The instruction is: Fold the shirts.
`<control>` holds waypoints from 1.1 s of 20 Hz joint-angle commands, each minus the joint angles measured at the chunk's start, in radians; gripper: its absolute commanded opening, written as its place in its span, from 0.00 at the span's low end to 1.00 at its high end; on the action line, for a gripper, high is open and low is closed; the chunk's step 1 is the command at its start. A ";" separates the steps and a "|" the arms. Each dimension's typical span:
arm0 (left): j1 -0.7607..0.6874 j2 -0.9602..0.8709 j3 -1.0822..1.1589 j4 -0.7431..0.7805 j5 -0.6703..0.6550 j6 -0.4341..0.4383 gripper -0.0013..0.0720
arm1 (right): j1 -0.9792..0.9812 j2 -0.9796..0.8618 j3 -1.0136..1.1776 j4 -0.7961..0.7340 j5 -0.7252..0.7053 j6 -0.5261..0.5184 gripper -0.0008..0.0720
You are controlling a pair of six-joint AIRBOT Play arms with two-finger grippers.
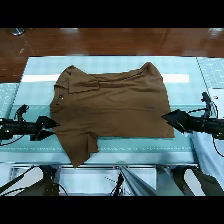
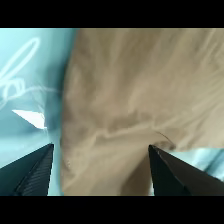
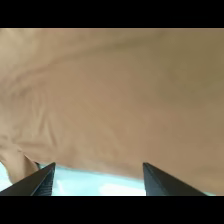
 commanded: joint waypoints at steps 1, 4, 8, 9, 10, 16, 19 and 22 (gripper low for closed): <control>-0.066 -0.003 -0.026 -0.016 0.110 0.029 0.94 | -0.002 0.010 -0.008 0.064 -0.025 0.014 0.87; -0.082 -0.007 -0.025 -0.023 0.070 0.108 0.06 | -0.053 0.010 0.052 -0.111 -0.068 0.056 0.87; -0.080 -0.006 -0.025 -0.028 0.057 0.114 0.06 | -0.170 0.009 0.038 -0.506 -0.005 0.250 0.87; -0.080 -0.006 -0.025 -0.034 0.058 0.114 0.06 | -0.169 0.009 0.008 -0.539 0.037 0.268 0.87; -0.081 -0.006 -0.025 -0.042 0.058 0.114 0.06 | -0.169 0.009 -0.024 -0.520 0.069 0.267 0.87; -0.082 -0.006 -0.026 -0.061 0.051 0.113 0.06 | -0.168 -0.116 -0.080 -0.375 0.002 0.157 0.87; -0.082 -0.006 -0.026 -0.061 0.045 0.114 0.06 | -0.167 -0.200 -0.054 -0.267 -0.068 0.079 0.86; -0.083 -0.006 -0.026 -0.061 0.045 0.103 0.06 | -0.111 -0.291 -0.019 -0.232 -0.109 0.060 0.86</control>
